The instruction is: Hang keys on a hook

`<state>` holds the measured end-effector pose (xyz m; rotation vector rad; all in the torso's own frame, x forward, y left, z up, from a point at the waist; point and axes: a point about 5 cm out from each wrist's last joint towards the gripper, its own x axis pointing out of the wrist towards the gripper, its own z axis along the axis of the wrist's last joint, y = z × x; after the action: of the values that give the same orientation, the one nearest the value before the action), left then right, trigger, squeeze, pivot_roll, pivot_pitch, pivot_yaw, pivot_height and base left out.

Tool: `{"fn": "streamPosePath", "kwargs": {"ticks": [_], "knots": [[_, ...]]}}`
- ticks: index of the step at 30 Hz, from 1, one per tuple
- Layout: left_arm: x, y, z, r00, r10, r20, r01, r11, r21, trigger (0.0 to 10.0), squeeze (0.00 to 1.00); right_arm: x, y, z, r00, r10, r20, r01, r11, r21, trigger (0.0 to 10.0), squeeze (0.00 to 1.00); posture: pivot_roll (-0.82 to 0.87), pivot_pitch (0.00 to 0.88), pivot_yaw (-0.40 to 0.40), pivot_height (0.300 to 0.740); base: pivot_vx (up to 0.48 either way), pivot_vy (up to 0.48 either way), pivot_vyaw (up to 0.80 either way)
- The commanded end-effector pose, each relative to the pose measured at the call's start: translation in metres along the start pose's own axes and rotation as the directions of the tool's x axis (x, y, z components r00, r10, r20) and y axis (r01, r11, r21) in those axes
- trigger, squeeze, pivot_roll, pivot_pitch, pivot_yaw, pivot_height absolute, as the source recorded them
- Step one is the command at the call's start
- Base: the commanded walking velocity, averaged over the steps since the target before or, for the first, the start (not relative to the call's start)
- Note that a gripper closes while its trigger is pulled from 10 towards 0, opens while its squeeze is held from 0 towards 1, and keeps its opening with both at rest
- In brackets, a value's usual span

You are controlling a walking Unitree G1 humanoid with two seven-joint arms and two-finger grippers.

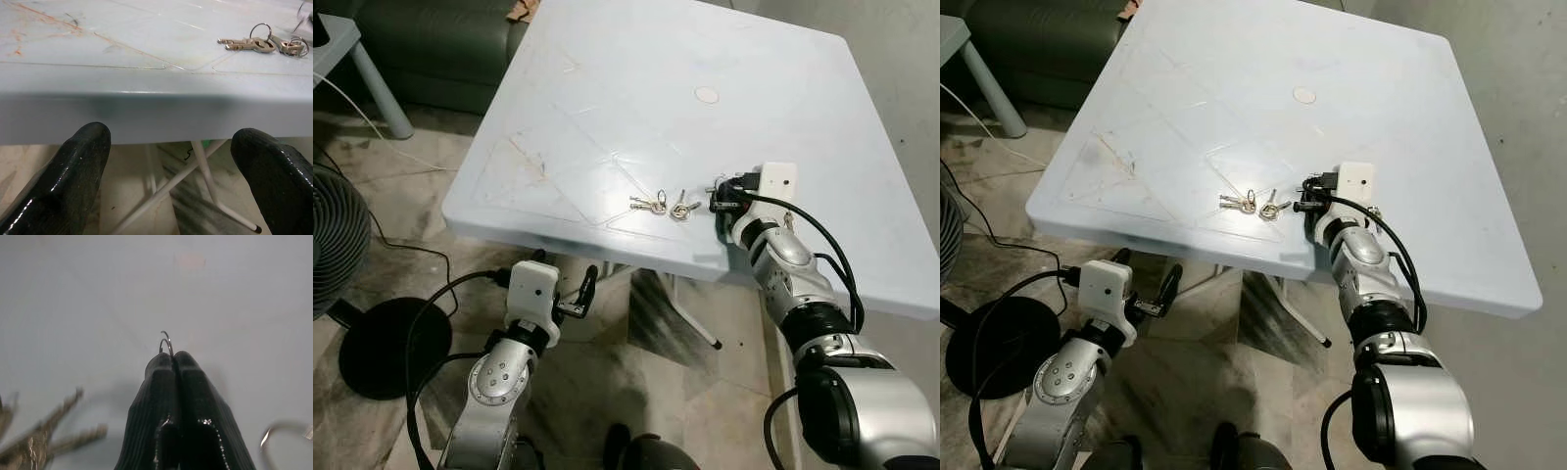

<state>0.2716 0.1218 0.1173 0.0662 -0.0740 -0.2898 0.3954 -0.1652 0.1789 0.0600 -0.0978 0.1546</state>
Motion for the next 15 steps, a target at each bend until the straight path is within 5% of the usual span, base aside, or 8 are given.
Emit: {"fn": "streamPosePath", "kwargs": {"ticks": [1, 4, 5, 15], "knots": [[0.002, -0.003, 0.001, 1.0, -0.003, 0.001, 0.003, 1.0, -0.022, 10.0, 0.0, -0.004, -0.013, 0.014, 0.996, -0.025, 0.084, 0.024, 1.0, 0.01, 0.0, 0.0, 0.23, 0.238, -0.166, 0.74, 0.0, 0.0, 0.0], [0.007, -0.001, 0.005, 1.0, 0.002, 0.017, -0.001, 1.0, -0.03, 10.0, 0.0, -0.01, -0.012, 0.024, 0.98, 0.041, 0.193, -0.038, 0.999, -0.015, 0.2, 0.0, 0.22, 0.228, -0.162, 0.74, 0.0, 0.0, 0.0], [0.009, -0.001, 0.008, 1.0, 0.002, 0.028, 0.0, 0.999, -0.037, 10.0, 0.0, -0.015, -0.011, 0.025, 0.971, 0.091, 0.223, -0.1, 0.995, 0.03, 10.0, 0.0, 0.21, 0.223, -0.16, 0.74, 0.0, 0.0, 0.0], [0.026, 0.0, 0.023, 0.997, -0.016, 0.08, 0.021, 0.998, -0.059, 10.0, 0.0, -0.058, -0.018, 0.009, 0.964, 0.103, 0.245, -0.099, 0.995, -0.027, 10.0, 0.0, 0.16, 0.201, -0.135, 0.74, 0.0, 0.0, 0.0]]}}
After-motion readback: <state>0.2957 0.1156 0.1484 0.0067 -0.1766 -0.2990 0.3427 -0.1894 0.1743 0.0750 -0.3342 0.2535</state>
